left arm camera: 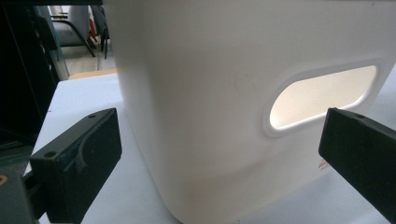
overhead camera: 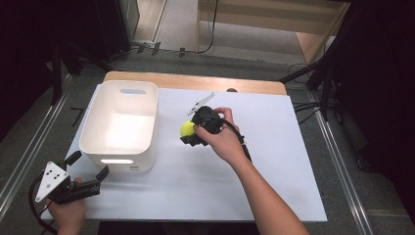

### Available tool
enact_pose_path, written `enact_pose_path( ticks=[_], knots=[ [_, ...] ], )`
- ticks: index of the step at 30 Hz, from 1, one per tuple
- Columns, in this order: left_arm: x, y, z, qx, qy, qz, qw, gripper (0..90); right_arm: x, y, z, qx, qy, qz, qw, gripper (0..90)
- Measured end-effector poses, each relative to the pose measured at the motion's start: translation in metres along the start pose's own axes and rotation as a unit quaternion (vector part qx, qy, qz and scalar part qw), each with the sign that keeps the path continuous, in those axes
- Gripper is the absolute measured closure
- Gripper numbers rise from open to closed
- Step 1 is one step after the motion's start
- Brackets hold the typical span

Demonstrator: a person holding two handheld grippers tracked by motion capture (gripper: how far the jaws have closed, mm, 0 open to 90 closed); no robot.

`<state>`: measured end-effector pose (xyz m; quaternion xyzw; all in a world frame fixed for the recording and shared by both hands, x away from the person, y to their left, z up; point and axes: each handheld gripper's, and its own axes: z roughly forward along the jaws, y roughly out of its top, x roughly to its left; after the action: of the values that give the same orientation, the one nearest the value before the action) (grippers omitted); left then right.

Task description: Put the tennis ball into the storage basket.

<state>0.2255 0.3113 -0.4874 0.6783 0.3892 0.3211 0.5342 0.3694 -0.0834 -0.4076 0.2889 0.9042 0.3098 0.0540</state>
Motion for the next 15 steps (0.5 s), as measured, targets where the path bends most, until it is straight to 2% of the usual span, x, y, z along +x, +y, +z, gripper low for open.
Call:
enact_pose_path(
  ticks=[11, 15],
  knots=[
    [0.000, 0.000, 0.000, 0.000, -0.001, -0.001, 1.0000, 0.0, 0.006, 0.012, -0.006, -0.008, 0.007, -0.012, 0.9999, 24.1],
    [0.000, 0.000, 0.000, 0.000, -0.001, 0.000, 1.0000, 0.0, 0.010, 0.019, -0.010, -0.012, 0.019, -0.020, 0.9996, 24.2]
  ],
)
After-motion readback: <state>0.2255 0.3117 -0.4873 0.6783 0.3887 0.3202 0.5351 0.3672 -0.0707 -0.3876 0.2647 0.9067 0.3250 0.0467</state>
